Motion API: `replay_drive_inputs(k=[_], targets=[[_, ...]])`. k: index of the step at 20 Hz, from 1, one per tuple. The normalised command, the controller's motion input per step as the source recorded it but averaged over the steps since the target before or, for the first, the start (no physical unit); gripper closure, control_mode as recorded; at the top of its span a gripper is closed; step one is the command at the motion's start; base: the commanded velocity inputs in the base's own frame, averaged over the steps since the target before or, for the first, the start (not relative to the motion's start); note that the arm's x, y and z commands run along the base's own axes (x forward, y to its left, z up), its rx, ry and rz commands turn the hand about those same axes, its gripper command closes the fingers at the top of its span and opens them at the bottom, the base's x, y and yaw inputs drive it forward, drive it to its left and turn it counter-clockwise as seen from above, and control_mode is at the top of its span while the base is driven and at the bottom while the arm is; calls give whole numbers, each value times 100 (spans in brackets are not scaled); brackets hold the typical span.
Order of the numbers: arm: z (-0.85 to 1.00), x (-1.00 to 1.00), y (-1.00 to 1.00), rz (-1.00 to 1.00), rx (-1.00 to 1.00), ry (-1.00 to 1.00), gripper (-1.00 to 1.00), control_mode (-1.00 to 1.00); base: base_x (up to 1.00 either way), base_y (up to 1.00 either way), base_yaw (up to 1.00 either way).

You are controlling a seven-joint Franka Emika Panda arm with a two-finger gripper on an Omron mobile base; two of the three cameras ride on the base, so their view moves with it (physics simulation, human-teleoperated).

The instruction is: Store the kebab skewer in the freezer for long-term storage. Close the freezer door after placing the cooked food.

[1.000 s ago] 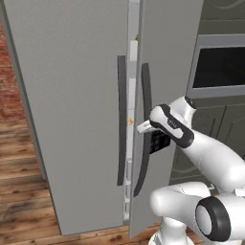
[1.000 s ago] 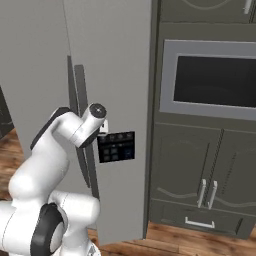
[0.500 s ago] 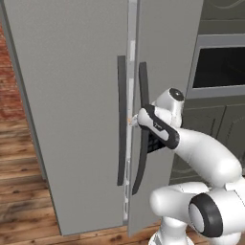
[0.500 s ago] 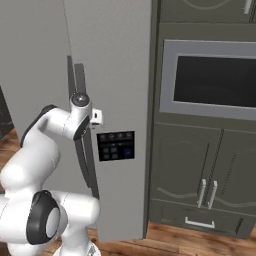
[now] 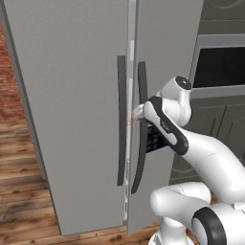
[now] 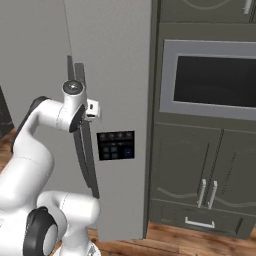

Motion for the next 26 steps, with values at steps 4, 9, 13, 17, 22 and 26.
replay_drive_inputs(k=[4,9,13,17,22,26], targets=[[19,2,-5,-13,-1,2,-100,-100,0,0,0],[26,0,-27,-16,-1,0,-100,-100,0,0,0],[10,1,-42,-29,0,0,-100,-100,0,0,0],[0,4,-43,-24,1,-4,-100,-100,0,0,0],[-16,22,-20,-2,0,0,-100,-100,0,0,0],[-17,52,-19,0,0,0,-100,-100,0,0,0]])
